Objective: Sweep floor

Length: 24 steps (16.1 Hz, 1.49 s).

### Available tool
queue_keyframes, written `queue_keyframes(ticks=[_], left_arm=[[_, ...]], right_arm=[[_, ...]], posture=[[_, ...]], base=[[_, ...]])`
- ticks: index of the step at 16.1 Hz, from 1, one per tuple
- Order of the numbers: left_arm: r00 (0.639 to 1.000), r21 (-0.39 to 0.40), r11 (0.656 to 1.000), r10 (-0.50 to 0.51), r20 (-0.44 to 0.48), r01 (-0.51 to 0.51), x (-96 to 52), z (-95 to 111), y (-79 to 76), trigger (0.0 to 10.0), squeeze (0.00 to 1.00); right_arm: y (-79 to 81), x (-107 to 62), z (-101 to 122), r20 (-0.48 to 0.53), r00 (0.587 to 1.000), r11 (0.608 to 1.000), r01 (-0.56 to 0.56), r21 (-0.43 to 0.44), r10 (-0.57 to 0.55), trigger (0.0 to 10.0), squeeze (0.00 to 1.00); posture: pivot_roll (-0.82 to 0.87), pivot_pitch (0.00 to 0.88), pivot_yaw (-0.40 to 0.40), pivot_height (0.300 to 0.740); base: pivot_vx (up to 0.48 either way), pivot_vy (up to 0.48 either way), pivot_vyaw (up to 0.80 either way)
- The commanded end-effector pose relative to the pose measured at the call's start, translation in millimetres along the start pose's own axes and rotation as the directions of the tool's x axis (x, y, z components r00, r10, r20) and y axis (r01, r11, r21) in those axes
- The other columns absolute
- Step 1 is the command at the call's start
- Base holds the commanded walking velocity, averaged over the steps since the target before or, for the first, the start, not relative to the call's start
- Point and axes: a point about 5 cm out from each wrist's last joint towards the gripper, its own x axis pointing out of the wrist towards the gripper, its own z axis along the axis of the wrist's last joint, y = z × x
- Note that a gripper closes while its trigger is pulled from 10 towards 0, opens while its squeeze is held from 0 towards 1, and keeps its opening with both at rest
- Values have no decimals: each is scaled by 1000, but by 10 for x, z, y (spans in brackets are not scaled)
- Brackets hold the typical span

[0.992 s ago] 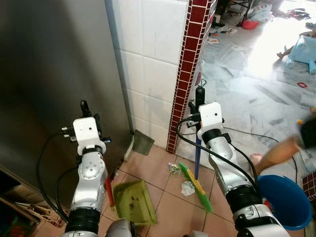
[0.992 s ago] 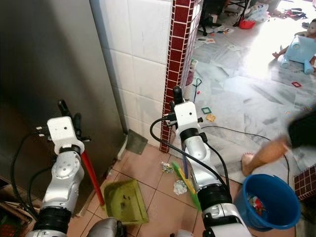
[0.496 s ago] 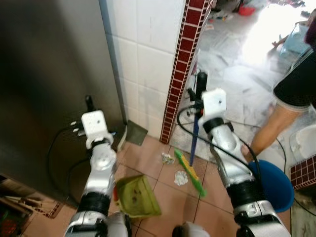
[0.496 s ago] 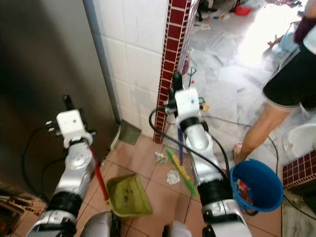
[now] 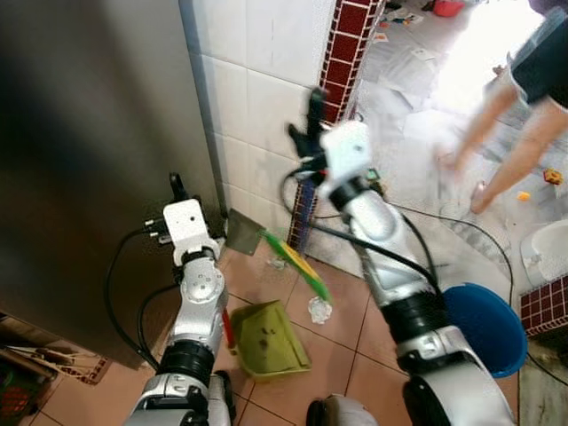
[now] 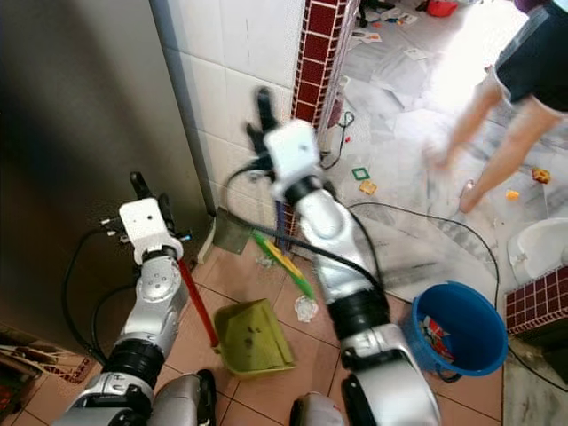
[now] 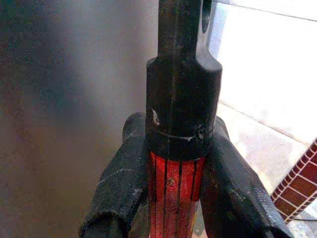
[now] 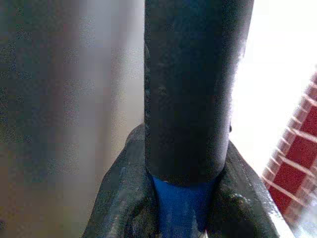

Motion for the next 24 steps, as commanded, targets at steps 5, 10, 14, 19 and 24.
queue_keyframes(ticks=[5, 10, 14, 19, 24], left_arm=[[1000, -6, 1000, -8, -11, 8, -7, -15, 18, 10000, 0], [1000, 0, 1000, 21, -6, -21, -18, -7, 120, 10000, 0], [1000, -6, 1000, 10, -5, -10, 13, 35, 236, 10000, 0], [1000, 8, 1000, 25, -9, -25, 75, 45, 329, 10000, 0], [1000, 22, 1000, -2, -8, 2, 145, 78, 314, 10000, 0]], right_arm=[[135, 148, 334, 168, 972, 976, -137, -172, 166, 10000, 0], [631, -17, -83, 91, 946, 944, -299, -137, 312, 10000, 0], [839, -425, -520, -70, 886, 887, -461, -27, 458, 10000, 0], [386, -709, -566, -145, 922, 933, -360, 14, 359, 10000, 0], [-13, -612, -190, -112, 958, 955, -243, 170, 264, 10000, 0]], posture=[[-53, 120, -63, 740], [-19, 109, -69, 740], [-13, 105, -67, 740], [-55, 92, -51, 740], [-90, 69, -15, 740]], base=[[0, 0, 0], [0, 0, 0], [0, 0, 0], [0, 0, 0], [0, 0, 0]])
